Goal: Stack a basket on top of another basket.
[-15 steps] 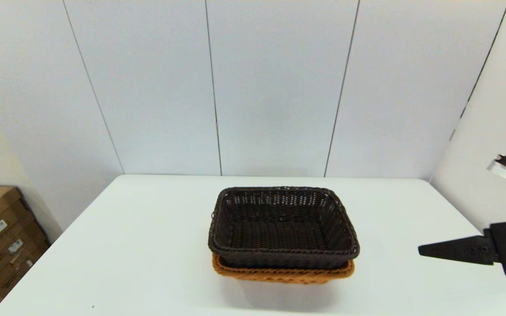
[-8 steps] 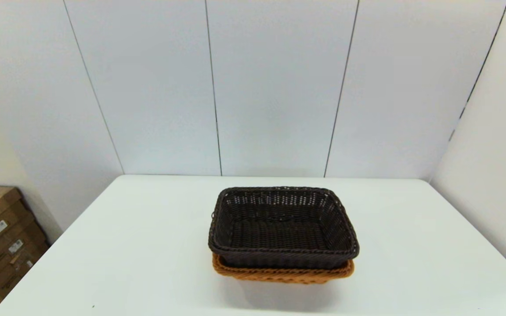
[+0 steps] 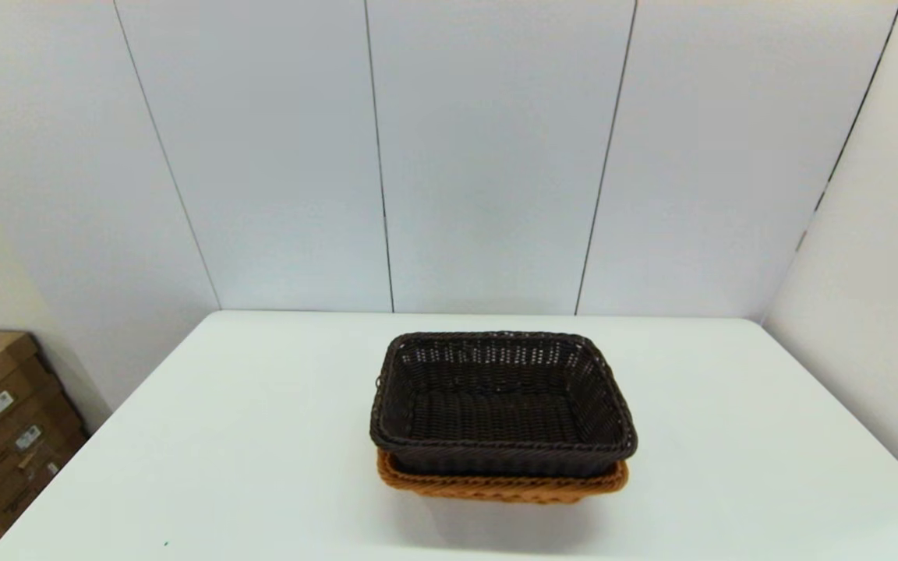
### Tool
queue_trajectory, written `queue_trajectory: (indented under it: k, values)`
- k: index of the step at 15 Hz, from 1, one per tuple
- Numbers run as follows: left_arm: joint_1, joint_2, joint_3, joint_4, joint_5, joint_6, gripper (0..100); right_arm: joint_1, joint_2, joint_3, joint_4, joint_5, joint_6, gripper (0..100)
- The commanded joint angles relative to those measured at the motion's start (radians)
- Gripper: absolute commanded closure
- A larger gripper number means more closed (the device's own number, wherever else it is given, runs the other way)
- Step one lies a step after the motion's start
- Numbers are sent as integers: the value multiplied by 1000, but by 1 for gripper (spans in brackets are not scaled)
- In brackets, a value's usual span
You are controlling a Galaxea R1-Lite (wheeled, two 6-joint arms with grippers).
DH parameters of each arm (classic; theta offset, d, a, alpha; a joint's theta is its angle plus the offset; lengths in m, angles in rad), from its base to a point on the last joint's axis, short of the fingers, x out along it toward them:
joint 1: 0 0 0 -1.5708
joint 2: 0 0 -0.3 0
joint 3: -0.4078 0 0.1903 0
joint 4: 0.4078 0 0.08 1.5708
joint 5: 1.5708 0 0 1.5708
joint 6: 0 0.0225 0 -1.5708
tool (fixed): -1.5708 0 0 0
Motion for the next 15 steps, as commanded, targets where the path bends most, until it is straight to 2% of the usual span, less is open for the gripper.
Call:
queue_trajectory:
  k: [1, 5, 7, 9, 12, 15]
  values:
    - [0, -2, 0, 0, 0, 0, 0, -20, -150, 77, 9, -19, -5, 0]
    - [0, -2, 0, 0, 0, 0, 0, -14, -174, 149, -12, -24, -16, 0]
    - [0, -2, 0, 0, 0, 0, 0, -11, -174, 189, -72, -42, -42, 0]
    - [0, -2, 0, 0, 0, 0, 0, 27, -176, 226, -121, -73, -70, 0]
    - [0, -2, 0, 0, 0, 0, 0, 96, -177, 235, -137, -115, -73, 0]
    - [0, -2, 0, 0, 0, 0, 0, 108, -204, 284, -245, -170, -65, 0]
